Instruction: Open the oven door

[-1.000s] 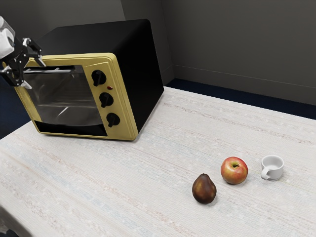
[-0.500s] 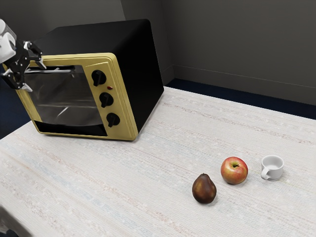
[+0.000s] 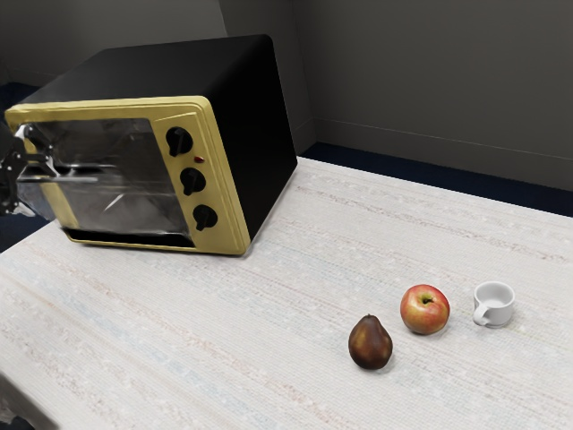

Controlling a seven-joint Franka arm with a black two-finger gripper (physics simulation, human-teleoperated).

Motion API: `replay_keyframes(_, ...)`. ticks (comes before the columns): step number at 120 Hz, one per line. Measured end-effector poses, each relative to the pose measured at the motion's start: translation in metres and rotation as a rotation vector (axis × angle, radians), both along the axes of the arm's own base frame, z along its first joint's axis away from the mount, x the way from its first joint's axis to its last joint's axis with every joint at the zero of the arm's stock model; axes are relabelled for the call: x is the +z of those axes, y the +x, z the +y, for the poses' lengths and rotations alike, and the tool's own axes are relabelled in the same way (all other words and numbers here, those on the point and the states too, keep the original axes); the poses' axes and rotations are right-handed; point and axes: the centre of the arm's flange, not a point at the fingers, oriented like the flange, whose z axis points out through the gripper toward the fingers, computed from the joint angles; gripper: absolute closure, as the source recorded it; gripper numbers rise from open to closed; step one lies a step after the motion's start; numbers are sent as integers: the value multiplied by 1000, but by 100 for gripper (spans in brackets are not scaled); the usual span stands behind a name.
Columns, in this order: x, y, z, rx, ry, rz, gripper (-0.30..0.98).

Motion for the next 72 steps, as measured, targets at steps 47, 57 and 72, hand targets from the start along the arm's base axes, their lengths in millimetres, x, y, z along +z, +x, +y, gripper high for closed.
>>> replay_keyframes(47,204,10,-194,82,40,-167,1)
replay_keyframes(57,100,114,-188,171,-142,91,1)
replay_keyframes(72,24,153,-188,376,-243,289,0)
